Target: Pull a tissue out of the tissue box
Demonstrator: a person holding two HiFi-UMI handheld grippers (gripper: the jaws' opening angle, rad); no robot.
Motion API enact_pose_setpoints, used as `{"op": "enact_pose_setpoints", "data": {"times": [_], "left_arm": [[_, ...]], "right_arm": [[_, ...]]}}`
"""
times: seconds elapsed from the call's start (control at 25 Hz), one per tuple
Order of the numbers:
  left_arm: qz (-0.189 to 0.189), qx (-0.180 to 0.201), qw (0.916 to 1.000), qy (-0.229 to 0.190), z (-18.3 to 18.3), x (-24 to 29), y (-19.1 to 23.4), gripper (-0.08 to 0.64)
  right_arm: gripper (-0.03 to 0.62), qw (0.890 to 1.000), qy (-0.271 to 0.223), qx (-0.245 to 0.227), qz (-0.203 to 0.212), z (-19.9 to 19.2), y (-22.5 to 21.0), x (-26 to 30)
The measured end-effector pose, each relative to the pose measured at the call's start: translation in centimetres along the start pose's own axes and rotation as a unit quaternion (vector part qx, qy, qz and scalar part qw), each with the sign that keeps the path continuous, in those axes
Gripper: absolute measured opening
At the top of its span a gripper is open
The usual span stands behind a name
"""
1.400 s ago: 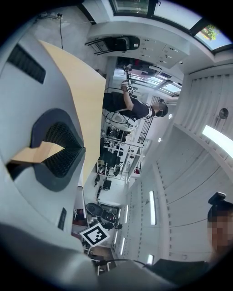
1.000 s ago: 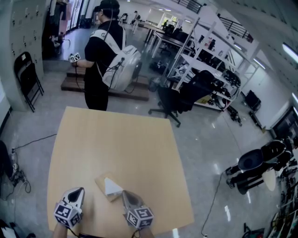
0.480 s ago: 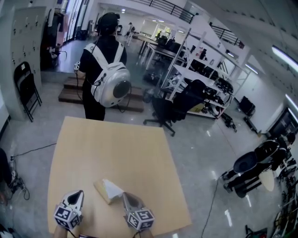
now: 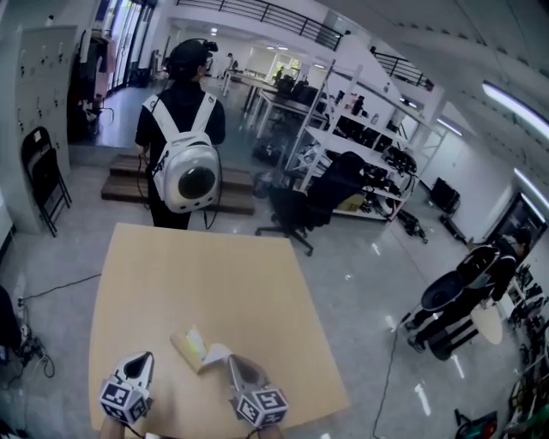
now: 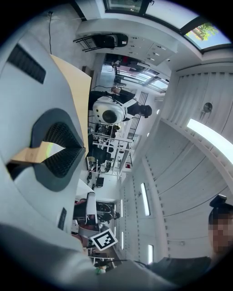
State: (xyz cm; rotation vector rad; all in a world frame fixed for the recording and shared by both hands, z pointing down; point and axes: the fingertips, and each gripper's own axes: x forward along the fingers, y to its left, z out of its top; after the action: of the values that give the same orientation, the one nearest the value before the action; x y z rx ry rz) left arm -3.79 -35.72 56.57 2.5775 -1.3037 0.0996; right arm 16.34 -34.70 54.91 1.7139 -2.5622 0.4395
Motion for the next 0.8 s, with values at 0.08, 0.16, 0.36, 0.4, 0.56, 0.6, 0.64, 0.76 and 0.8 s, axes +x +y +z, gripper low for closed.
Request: {"op": "enact_pose_setpoints", "data": {"times": [0.08,0.16,0.36,0.4,0.56,0.6,0.64,0.76,0.8], "left_arm": [[-0.005,-0.001,1.0000,0.001,0.3,-0.4,-0.6,0.008],[-0.005,0.005,0.9999,-0.009,0.5,-1.1,-0.7,0.008],[-0.011,0.009,0.9995,-0.030,0.9,-3.1,-0.9,0.008],[-0.013,0.007,0.9994,-0.030,0.9,-3.5,-1.1,0.008],[-0.017,0.010,0.9994,-0.028,0.8,-5.0,-1.7,0.008],[-0.017,0.010,0.9994,-0.028,0.7,-5.5,-1.8,0.008],[-0.017,0.012,0.9994,-0.029,0.7,-5.9,-1.9,0.008],[-0.017,0.017,0.9991,-0.036,0.1,-6.8,-1.9,0.008],[-0.018,0.016,0.9991,-0.036,-0.2,-7.1,-2.0,0.008]], "right_arm": [[0.003,1.000,-0.008,-0.002,-0.005,0.2,0.1,-0.8],[0.003,1.000,-0.012,-0.005,-0.010,0.4,0.4,-1.6],[0.003,1.000,-0.020,-0.012,-0.020,0.2,1.8,-3.6],[0.003,0.999,-0.022,-0.012,-0.021,0.0,2.1,-4.0],[0.003,0.999,-0.026,-0.012,-0.027,-0.5,3.0,-5.6],[0.003,0.999,-0.027,-0.012,-0.028,-0.6,3.2,-5.9],[0.003,0.999,-0.028,-0.013,-0.028,-0.7,3.5,-6.3],[0.003,0.999,-0.029,-0.018,-0.032,-1.1,4.2,-7.1],[0.003,0.999,-0.030,-0.019,-0.033,-1.3,4.4,-7.4]]}}
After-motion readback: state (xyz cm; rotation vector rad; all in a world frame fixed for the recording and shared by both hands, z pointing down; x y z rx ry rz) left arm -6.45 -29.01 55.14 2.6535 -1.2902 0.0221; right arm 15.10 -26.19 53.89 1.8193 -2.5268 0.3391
